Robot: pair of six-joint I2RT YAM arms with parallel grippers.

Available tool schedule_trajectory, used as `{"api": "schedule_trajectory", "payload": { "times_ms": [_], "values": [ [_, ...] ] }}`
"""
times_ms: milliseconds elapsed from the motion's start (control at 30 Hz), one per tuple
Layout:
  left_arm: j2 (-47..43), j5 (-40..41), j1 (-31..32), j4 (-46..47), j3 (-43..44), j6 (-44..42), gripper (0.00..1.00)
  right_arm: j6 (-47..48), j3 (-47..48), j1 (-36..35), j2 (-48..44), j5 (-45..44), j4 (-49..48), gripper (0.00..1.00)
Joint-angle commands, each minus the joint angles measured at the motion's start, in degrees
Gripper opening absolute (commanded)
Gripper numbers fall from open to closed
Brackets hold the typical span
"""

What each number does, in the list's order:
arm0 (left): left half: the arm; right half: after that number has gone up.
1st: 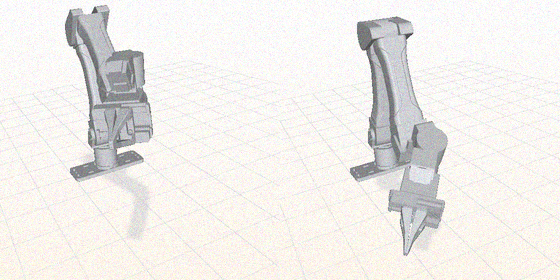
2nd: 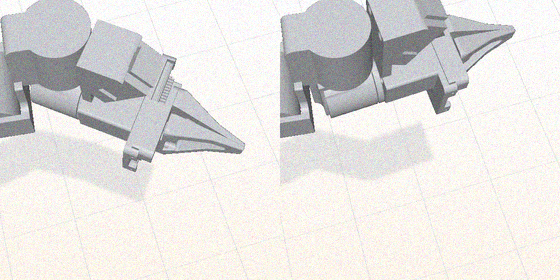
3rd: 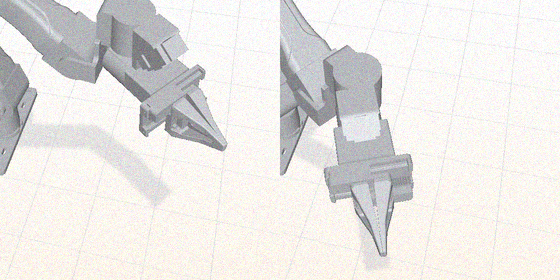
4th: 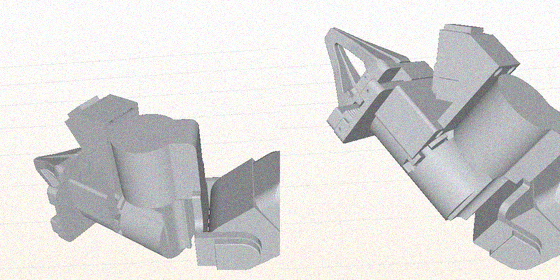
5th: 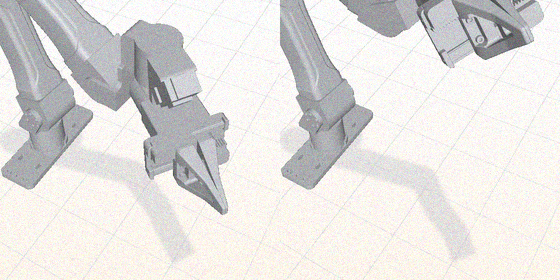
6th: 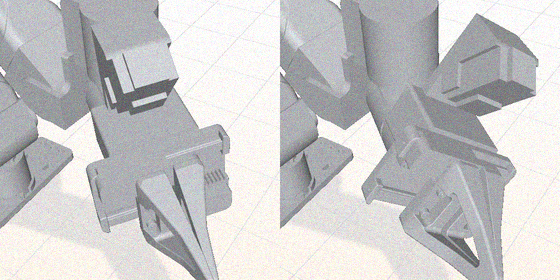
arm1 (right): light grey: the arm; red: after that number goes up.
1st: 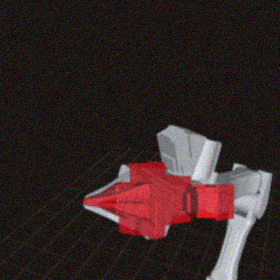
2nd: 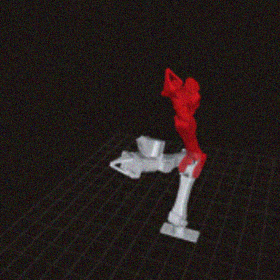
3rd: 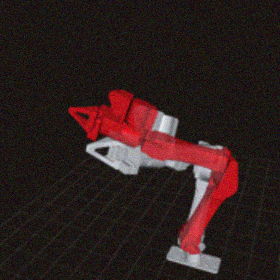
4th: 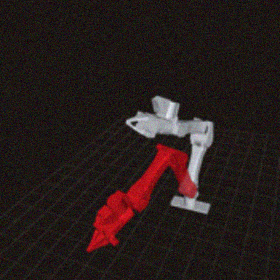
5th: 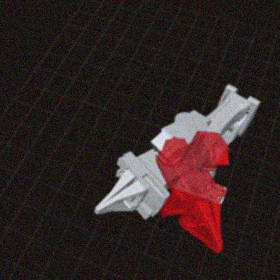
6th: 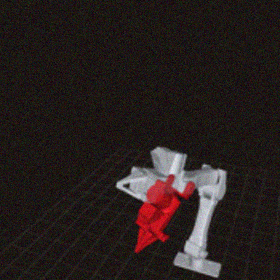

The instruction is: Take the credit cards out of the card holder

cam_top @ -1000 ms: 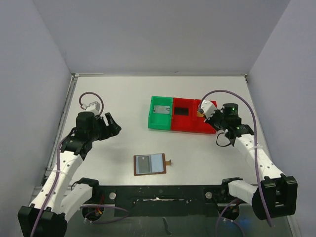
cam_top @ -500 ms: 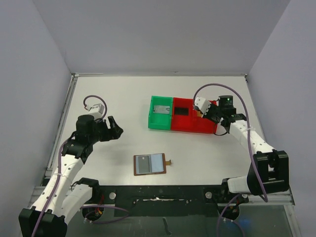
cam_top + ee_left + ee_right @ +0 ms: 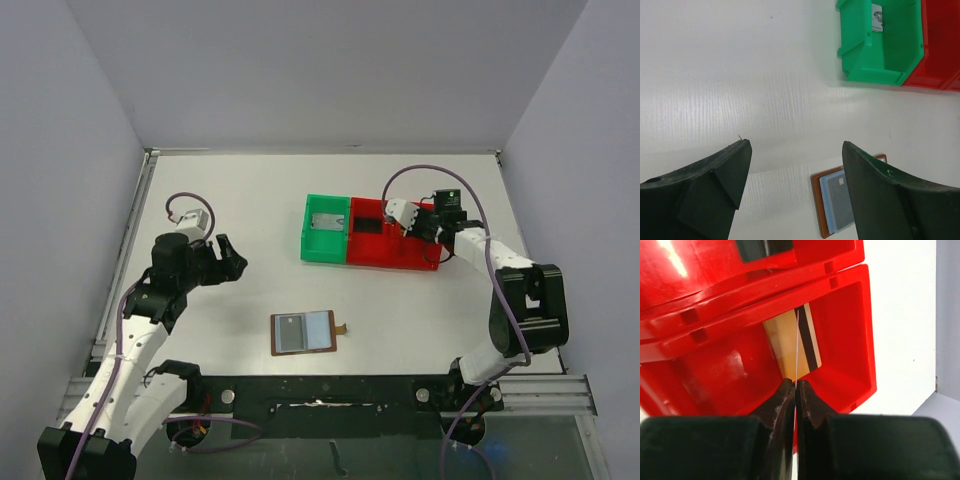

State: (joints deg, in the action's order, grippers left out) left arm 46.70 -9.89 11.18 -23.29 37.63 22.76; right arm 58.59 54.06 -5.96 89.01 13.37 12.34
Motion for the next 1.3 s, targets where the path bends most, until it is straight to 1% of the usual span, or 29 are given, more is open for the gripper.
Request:
{"api": "schedule_trajectory", "payload": {
  "times_ms": [0, 200, 367, 600, 633, 667, 700, 967, 1133, 1267],
  "values": [
    [-0.55, 1.47, -0.38, 3.38, 0.95, -1.47, 0.73, 3.67, 5.12, 0.41, 3.47, 0.34, -5.4, 0.0],
    [0.56, 0.92, -0.54, 3.72, 0.88, -1.67, 0.73, 5.78, 9.51, 0.42, 9.54, 1.31, -7.27, 0.01],
    [1.77, 0.12, -1.07, 3.75, 1.04, -1.92, 0.73, 6.17, 10.82, 0.2, 13.06, 2.5, -5.58, 0.02],
    [2.92, -1.01, -1.49, 3.91, 0.96, -1.93, 0.73, 4.74, 9.11, 0.22, 13.66, 3.5, -4.71, 0.18],
    [3.12, -1.25, -1.67, 3.87, 1.04, -1.93, 0.73, 4.6, 9.09, 0.24, 13.72, 3.51, -4.46, 0.29],
    [3.38, -1.48, -1.75, 3.9, 1.04, -2.0, 0.73, 4.42, 9.31, 0.2, 13.78, 3.43, -4.05, 0.36],
    [3.46, -1.65, -1.82, 3.92, 1.05, -2.02, 0.73, 4.35, 9.53, 0.3, 13.85, 3.49, -3.28, 0.38],
    [3.88, -2.42, -1.87, 4.12, 0.96, -2.04, 0.73, 2.65, 10.18, 0.68, 12.26, 3.21, -2.85, 0.42],
    [4.5, -3.22, -1.87, 4.26, 0.96, -2.11, 0.73, 2.17, 11.0, 1.07, 10.96, 3.51, -1.32, 0.48],
    [4.97, -3.76, -1.87, 4.3, 1.04, -2.11, 0.73, 1.08, 11.37, 1.25, 10.12, 4.15, -1.35, 0.5]
  ]
}}
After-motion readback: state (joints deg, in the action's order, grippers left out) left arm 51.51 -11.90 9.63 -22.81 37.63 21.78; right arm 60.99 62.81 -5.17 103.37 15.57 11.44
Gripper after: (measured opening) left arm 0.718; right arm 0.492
